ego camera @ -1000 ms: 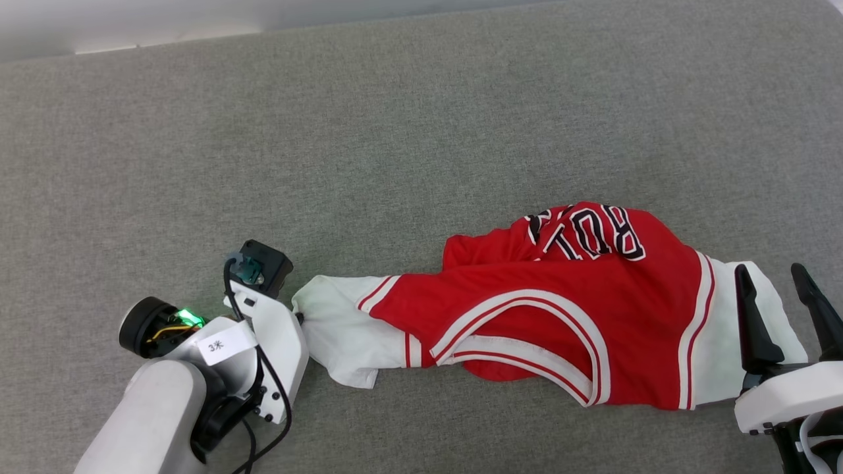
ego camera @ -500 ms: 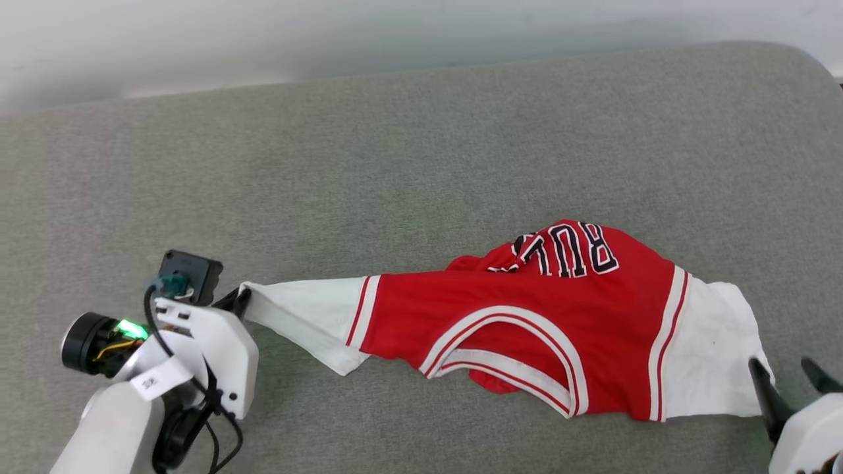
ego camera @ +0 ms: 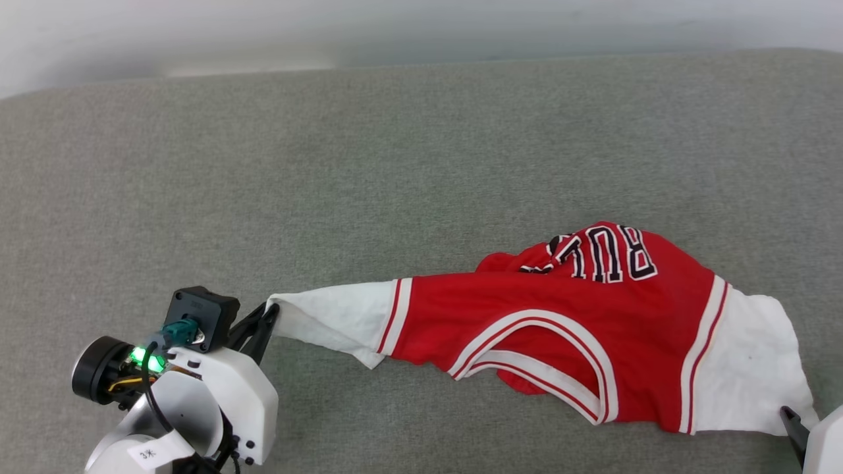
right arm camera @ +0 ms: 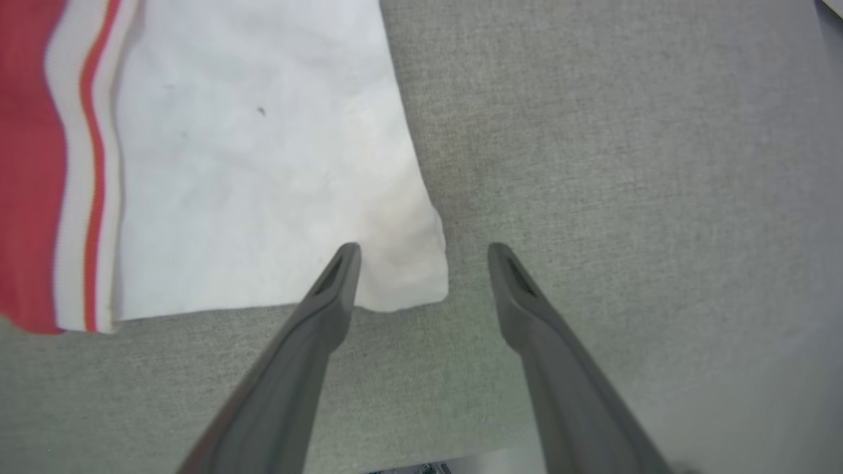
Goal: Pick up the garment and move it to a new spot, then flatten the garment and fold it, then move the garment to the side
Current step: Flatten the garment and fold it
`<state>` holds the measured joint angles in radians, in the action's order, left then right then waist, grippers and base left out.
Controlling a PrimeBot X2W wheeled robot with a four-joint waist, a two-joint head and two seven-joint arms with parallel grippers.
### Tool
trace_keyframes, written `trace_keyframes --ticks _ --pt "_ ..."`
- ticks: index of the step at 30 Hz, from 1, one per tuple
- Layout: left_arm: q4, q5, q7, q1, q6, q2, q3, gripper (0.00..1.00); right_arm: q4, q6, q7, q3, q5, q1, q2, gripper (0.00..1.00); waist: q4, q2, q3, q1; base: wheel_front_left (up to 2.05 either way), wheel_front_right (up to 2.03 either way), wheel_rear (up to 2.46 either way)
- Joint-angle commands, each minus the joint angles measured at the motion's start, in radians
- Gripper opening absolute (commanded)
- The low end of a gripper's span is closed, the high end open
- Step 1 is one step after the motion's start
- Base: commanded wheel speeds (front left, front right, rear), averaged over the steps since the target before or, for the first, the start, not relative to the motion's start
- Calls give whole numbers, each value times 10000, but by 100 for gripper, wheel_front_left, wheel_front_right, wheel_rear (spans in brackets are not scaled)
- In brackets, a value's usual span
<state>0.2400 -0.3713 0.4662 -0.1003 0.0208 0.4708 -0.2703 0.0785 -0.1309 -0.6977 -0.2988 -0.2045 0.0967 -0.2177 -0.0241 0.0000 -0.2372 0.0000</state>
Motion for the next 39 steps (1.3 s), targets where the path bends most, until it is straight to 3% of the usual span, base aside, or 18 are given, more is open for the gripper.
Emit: trace_keyframes --ticks 1,12,13,14,15,21,27,39 --pt "152 57 18 89 64 23 14 0 -104 5 -85 -28 72 -165 -47 100 114 0 -132 0 0 0 0" --pt "886 82 94 -78 160 16 -100 0 -1810 0 -586 359 52 -383 174 100 539 0 -689 0 0 0 0" --pt "894 91 117 -82 161 26 -96 0 -2011 -14 -626 491 8 -326 222 89 549 0 -707 0 0 0 0" --pt "901 93 120 -81 176 35 -102 0 -2190 -18 -643 629 -31 -281 265 40 556 0 -719 0 0 0 0" --pt "911 81 137 -75 195 39 -99 0 -2341 -23 -604 755 -80 -253 285 1 558 0 -723 0 0 0 0" --pt "868 15 123 92 284 72 -57 0 -2504 -12 -41 914 -391 -377 17 0 434 0 -434 0 0 0 0" --pt "1004 46 -229 229 442 168 249 0 -1146 5 433 357 -907 -688 -682 0 172 0 284 0 0 0 0" --pt "2066 40 -915 -721 543 876 1535 0 2074 5 -1258 -392 -2583 -2428 -1542 0 -184 0 1242 0 0 0 0"
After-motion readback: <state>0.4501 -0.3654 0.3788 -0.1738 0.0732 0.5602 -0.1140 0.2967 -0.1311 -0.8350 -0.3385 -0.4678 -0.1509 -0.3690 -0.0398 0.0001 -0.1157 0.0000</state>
